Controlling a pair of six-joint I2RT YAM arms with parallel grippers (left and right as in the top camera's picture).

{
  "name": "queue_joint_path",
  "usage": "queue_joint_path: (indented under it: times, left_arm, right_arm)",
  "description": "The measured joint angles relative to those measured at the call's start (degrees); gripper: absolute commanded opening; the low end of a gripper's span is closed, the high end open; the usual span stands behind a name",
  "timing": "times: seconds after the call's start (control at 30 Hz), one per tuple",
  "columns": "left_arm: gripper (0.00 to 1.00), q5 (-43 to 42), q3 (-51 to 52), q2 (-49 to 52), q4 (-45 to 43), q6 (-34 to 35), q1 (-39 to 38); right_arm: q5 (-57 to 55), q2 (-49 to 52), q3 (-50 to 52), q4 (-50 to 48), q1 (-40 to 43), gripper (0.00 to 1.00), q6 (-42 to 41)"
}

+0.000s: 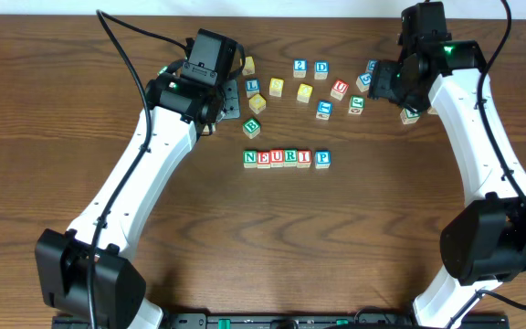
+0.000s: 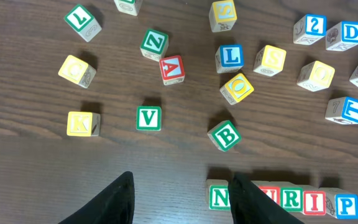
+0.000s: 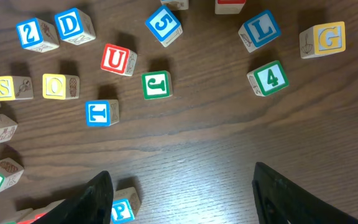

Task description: Spell out NEURIPS

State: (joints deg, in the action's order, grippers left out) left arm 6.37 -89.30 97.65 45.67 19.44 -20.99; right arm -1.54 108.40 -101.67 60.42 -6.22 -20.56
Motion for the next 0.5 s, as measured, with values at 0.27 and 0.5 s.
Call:
queue_joint_path:
  times: [0.27, 0.5]
  left_arm:
    - [0.48, 0.0, 0.0, 0.0, -0.6, 0.0, 0.0]
    - [0.48, 0.0, 0.0, 0.0, -0.6, 0.0, 0.3]
  right_arm:
    - [0.0, 0.0, 0.0, 0.2, 0.0, 0.67, 0.0]
    - [0.0, 0.0, 0.0, 0.3, 0.0, 0.68, 0.0]
